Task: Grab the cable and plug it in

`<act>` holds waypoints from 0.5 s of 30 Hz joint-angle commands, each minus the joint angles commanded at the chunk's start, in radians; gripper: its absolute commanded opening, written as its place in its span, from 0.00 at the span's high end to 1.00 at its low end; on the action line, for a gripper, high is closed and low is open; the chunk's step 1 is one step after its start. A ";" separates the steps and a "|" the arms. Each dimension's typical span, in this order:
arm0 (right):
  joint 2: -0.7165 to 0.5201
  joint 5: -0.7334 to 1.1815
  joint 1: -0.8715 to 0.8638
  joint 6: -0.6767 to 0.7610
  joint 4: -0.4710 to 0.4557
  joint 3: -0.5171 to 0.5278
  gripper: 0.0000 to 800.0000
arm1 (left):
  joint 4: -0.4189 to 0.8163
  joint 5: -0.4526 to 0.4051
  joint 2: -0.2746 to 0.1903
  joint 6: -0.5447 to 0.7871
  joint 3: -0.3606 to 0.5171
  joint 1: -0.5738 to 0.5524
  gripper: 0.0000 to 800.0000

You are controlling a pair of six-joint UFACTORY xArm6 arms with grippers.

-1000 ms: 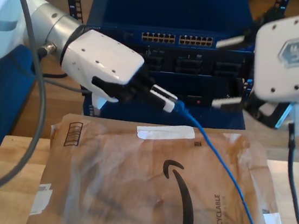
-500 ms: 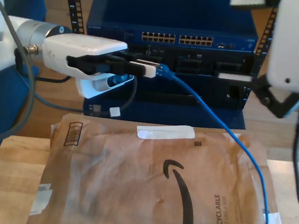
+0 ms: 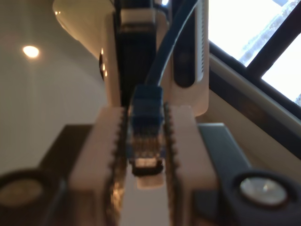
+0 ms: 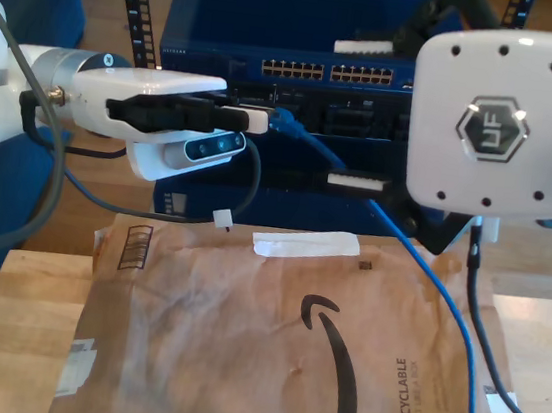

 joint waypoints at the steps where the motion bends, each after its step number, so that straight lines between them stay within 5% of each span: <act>1: 0.005 -0.005 0.015 0.000 0.000 0.003 0.01 | -0.012 0.000 0.000 -0.002 0.003 0.002 0.99; 15: 0.046 -0.109 0.097 -0.005 -0.002 0.026 0.03 | -0.041 0.011 0.003 -0.026 0.048 0.012 0.99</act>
